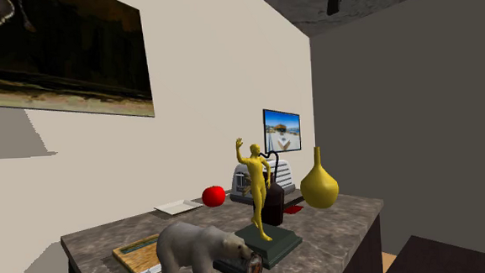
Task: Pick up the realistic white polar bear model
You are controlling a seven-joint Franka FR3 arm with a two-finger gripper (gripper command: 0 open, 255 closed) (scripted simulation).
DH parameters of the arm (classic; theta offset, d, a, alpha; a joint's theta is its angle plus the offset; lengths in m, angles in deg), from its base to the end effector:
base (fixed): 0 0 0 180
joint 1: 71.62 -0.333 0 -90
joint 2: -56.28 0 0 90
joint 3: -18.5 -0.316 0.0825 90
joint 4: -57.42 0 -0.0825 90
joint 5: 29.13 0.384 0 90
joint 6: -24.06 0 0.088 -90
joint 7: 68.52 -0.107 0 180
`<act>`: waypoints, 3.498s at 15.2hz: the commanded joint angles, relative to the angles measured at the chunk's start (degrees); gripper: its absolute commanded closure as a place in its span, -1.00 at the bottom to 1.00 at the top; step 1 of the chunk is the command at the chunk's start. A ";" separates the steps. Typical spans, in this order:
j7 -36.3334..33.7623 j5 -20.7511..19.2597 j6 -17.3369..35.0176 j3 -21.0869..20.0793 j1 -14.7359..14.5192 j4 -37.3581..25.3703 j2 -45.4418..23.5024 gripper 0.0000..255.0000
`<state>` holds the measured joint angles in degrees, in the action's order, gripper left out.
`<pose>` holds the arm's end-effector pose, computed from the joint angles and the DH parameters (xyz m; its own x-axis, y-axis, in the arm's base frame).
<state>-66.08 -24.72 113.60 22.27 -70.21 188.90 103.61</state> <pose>0.2940 -0.0265 0.6308 0.9947 -0.0305 0.0980 -0.0186 -0.9925 -0.1205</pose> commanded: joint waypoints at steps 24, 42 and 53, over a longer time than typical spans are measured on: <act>7.86 -0.14 42.78 -3.67 -5.25 12.14 -34.45 -1.00; 9.48 -3.18 62.99 -5.14 -7.42 1.72 -67.13 -1.00; 9.53 -3.19 64.70 -5.13 -7.42 1.59 -68.98 1.00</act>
<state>-56.52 -27.90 178.31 17.15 -77.61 190.38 34.72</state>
